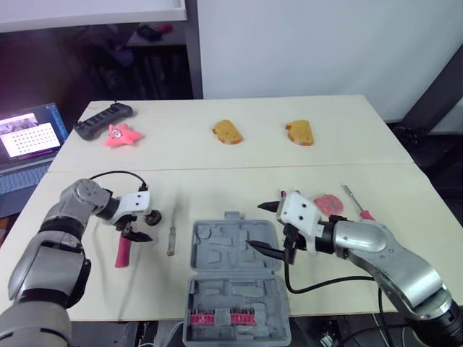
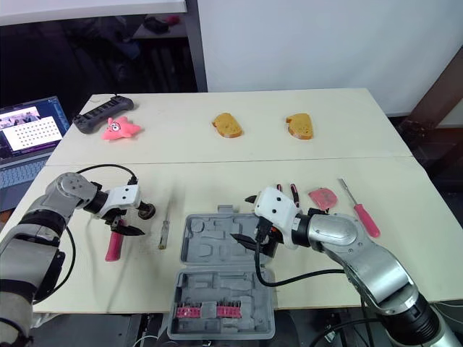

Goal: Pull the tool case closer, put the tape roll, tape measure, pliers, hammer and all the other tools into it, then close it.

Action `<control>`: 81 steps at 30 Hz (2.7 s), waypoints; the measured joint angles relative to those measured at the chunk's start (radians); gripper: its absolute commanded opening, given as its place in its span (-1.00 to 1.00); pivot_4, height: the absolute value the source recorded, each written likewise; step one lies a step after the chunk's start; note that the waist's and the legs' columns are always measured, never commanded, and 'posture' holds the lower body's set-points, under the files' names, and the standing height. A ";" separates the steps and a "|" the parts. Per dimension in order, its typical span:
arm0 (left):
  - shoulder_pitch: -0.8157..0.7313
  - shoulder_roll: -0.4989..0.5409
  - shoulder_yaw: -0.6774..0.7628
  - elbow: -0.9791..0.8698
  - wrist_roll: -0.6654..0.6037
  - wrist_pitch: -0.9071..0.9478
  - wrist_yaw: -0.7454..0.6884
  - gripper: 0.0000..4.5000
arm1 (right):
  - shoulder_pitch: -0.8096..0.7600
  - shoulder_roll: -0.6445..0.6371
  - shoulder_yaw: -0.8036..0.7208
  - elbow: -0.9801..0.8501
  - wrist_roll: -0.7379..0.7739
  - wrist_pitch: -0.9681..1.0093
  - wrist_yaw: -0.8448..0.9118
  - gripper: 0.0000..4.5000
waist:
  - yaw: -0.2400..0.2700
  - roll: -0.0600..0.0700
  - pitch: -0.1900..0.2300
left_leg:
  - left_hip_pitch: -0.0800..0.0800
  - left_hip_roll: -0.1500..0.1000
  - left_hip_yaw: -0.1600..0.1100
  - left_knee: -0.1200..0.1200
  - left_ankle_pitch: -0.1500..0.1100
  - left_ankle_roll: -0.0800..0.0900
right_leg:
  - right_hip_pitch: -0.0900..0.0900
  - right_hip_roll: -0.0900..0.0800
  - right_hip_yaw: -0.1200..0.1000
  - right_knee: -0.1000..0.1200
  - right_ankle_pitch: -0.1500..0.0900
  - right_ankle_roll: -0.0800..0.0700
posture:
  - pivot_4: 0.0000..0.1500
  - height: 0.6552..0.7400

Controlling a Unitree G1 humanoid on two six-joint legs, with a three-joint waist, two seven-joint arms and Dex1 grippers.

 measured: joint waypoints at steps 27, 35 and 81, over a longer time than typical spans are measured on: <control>-0.118 0.034 -0.383 -0.559 -0.499 0.329 -0.203 -0.98 | -0.014 0.031 0.016 0.006 -0.016 0.019 -0.017 1.00 | -0.008 0.000 0.000 | -0.010 -0.002 -0.001 0.010 0.000 -0.001 | -0.007 0.000 0.001 0.004 0.001 0.002 | 1.00 0.57; -0.116 -0.063 -0.454 -0.499 -0.440 0.223 -0.204 -0.98 | -0.030 0.046 0.021 0.008 -0.031 0.026 -0.040 1.00 | -0.008 -0.001 0.000 | -0.010 -0.002 -0.001 0.010 0.002 -0.004 | -0.007 0.000 0.001 0.003 0.001 0.002 | 1.00 0.57; -0.057 -0.152 -0.303 -0.362 -0.220 0.130 -0.203 -0.98 | -0.019 0.057 0.020 -0.031 -0.022 0.070 -0.085 1.00 | -0.007 -0.001 -0.001 | -0.010 -0.002 -0.001 0.011 0.003 -0.004 | -0.007 -0.001 0.001 0.005 0.001 0.002 | 1.00 0.57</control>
